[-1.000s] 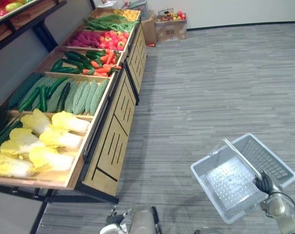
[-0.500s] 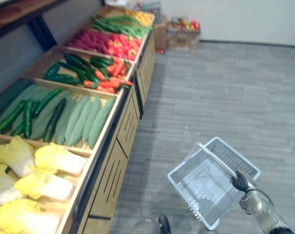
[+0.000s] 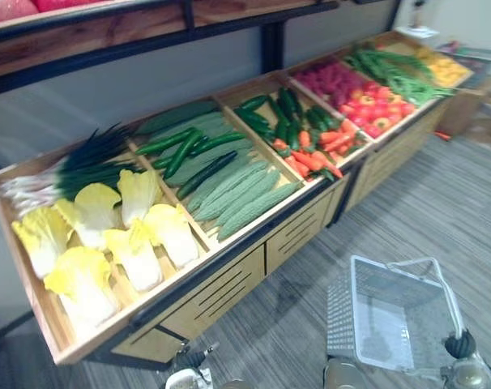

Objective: Pick vegetable in the basket

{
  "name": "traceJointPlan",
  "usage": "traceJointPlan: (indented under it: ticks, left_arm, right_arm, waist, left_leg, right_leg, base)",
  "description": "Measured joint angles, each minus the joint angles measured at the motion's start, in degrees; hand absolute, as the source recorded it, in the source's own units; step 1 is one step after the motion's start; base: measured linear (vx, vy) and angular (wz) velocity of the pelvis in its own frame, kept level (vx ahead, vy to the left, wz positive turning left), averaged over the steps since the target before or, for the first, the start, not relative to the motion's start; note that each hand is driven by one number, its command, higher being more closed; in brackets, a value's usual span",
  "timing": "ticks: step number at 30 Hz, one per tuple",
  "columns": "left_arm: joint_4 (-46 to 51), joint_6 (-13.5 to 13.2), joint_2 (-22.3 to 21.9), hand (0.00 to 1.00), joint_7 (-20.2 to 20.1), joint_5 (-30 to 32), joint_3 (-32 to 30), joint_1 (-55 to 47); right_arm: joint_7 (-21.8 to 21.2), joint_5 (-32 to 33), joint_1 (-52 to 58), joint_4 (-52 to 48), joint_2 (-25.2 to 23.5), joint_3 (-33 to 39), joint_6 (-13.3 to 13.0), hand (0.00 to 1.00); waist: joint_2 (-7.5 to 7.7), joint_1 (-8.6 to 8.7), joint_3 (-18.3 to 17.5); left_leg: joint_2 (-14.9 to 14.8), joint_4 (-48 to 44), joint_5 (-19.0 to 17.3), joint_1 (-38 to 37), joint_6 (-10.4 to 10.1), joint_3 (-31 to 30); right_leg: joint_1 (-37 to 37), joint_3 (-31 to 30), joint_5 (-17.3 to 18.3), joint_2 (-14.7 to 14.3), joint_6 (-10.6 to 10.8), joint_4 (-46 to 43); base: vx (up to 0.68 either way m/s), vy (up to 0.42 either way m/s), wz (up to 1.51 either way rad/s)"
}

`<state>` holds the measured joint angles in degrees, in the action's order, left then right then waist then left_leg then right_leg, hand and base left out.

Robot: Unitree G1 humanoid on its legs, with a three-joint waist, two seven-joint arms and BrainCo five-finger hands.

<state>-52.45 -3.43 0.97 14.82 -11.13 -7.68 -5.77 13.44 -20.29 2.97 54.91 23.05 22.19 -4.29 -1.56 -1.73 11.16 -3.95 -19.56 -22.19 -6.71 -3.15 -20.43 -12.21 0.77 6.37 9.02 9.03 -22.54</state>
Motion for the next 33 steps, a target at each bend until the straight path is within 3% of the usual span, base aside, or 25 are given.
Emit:
traceJointPlan:
  ticks: [1, 3, 5, 8, 12, 14, 18, 24, 27, 30, 32, 33]
  left_arm:
    - [-0.18, -0.19, -1.29, 0.0, 0.27, 0.0, -0.88, -0.21]
    - [-1.55, -0.2, -1.3, 0.0, 0.71, -1.61, -2.04, 0.23]
    - [-3.68, -0.27, -0.73, 0.0, 1.14, -2.84, -2.92, 0.92]
    - [-4.92, -0.23, -0.57, 0.0, 1.43, -3.27, -3.8, 1.03]
    - [-7.06, -0.03, -0.12, 0.0, 2.34, -3.15, -5.27, 1.1]
    - [-7.23, 0.43, -0.13, 0.0, 2.47, -1.44, -6.51, 1.46]
    - [-8.33, 1.1, -0.12, 0.0, 2.73, -1.06, -9.33, 1.65]
    - [-9.49, 1.47, 0.32, 0.0, 2.84, 1.01, -10.52, 1.51]
    - [-10.72, 1.5, 1.0, 0.0, 2.82, 1.2, -9.02, 1.87]
    - [-11.01, 1.46, 2.27, 0.0, 2.73, 1.21, -7.18, 2.09]
    - [-11.38, 1.49, 3.96, 0.0, 2.6, 1.31, -4.32, 1.5]
    - [-11.4, 1.52, 4.1, 0.0, 2.59, 1.35, -3.65, 1.49]
  right_arm:
    - [-0.04, 1.45, -0.98, 1.81, -0.26, 1.26, 0.59, 1.0]
    - [-0.04, 3.5, -1.54, 2.61, -1.33, 4.28, 1.12, 1.0]
    - [0.19, 5.46, -1.74, 5.32, -1.58, 7.26, 1.34, 1.0]
    - [1.23, 6.82, -2.85, 6.82, -1.63, 8.53, 1.31, 1.0]
    - [2.42, 6.82, -2.05, 6.82, -1.89, 9.38, 1.27, 1.0]
    - [2.42, 6.79, -0.7, 6.86, -2.03, 10.22, 1.27, 1.0]
    - [2.4, 6.76, -0.88, 7.31, -2.75, 10.75, 1.28, 1.0]
    - [2.26, 6.68, -1.29, 7.3, -5.06, 8.81, 1.04, 1.0]
    - [2.26, 6.65, -1.04, 7.4, -5.52, 8.81, 1.05, 1.0]
    - [2.27, 6.62, -0.38, 7.83, -5.78, 8.81, 1.12, 1.0]
    - [2.31, 6.5, -0.42, 7.94, -6.19, 8.16, 1.32, 1.0]
    - [2.3, 6.46, -0.85, 8.0, -6.2, 7.86, 1.35, 1.0]
  waist:
    - [-0.16, -0.07, -0.05]
    - [-0.18, 0.17, -0.07]
    - [0.2, 0.02, 0.17]
    - [0.19, 0.49, 0.14]
    - [-0.04, 3.42, 0.02]
    - [-0.08, 3.31, 0.0]
    - [-0.31, 3.23, -0.15]
    - [-0.57, 3.14, -0.33]
    - [-0.54, 3.17, -0.33]
    - [1.04, 3.12, -0.28]
    - [2.4, 3.2, -0.93]
    - [2.28, 3.19, -0.86]
  left_leg:
    - [-2.02, 0.51, 1.94, 0.82, -1.39, 0.42]
    - [-4.31, -0.93, 4.92, 3.55, -1.72, 2.72]
    - [-6.06, -3.09, 9.66, 5.48, -2.4, 10.16]
    - [-8.52, -1.38, 14.92, 5.36, -2.57, 23.14]
    - [-10.72, 5.19, 19.25, 5.17, -1.32, 43.39]
    - [-10.37, 8.51, 21.19, 5.5, -2.01, 46.67]
    - [-8.38, 13.57, 23.96, 5.5, -2.35, 47.0]
    - [-6.76, 16.24, 23.93, 4.3, -2.37, 47.82]
    - [-5.74, 19.3, 23.03, 2.88, -2.08, 47.54]
    - [-2.91, 19.15, 20.28, 1.49, -0.41, 47.8]
    - [0.33, 19.55, 18.38, -0.04, 0.56, 48.65]
    - [0.55, 19.62, 18.01, -0.43, 0.67, 49.21]
  right_leg:
    - [-0.25, 2.77, 1.62, -0.58, -1.61, -1.93]
    - [0.9, 7.41, 2.68, -1.07, -3.41, -1.67]
    - [3.89, 10.87, 3.3, -0.94, -4.53, -0.19]
    - [7.11, 13.86, 3.55, 0.37, -5.08, 2.58]
    - [8.93, 20.98, 2.75, 2.08, -5.12, 6.17]
    - [10.16, 24.08, 1.58, 2.26, -4.87, 8.61]
    - [12.6, 27.17, -1.69, 2.15, -4.08, 14.47]
    - [14.86, 27.16, -6.08, 1.76, -3.27, 20.16]
    - [14.33, 27.16, -6.16, 2.21, -2.85, 19.08]
    - [12.93, 27.07, -2.65, 7.02, -0.52, 12.32]
    - [11.19, 25.71, -1.46, 11.38, -1.03, 5.47]
    - [10.24, 25.52, -2.08, 11.99, -2.73, 3.35]
  base:
    - [0.29, -0.487, 1.02]
    - [0.21, -0.44, 0.98]
    - [0.17, -0.39, 0.93]
    - [0.04, -0.218, 0.58]
    - [-0.02, -0.058, 0.87]
    - [-0.04, 0.036, 0.89]
    - [-0.03, 0.076, 0.44]
    - [-0.04, 0.068, -0.01]
    - [-0.04, 0.062, 0.0]
    - [-0.04, 0.158, 0.11]
    - [-0.02, 0.186, -0.08]
    - [-0.01, 0.228, -0.32]
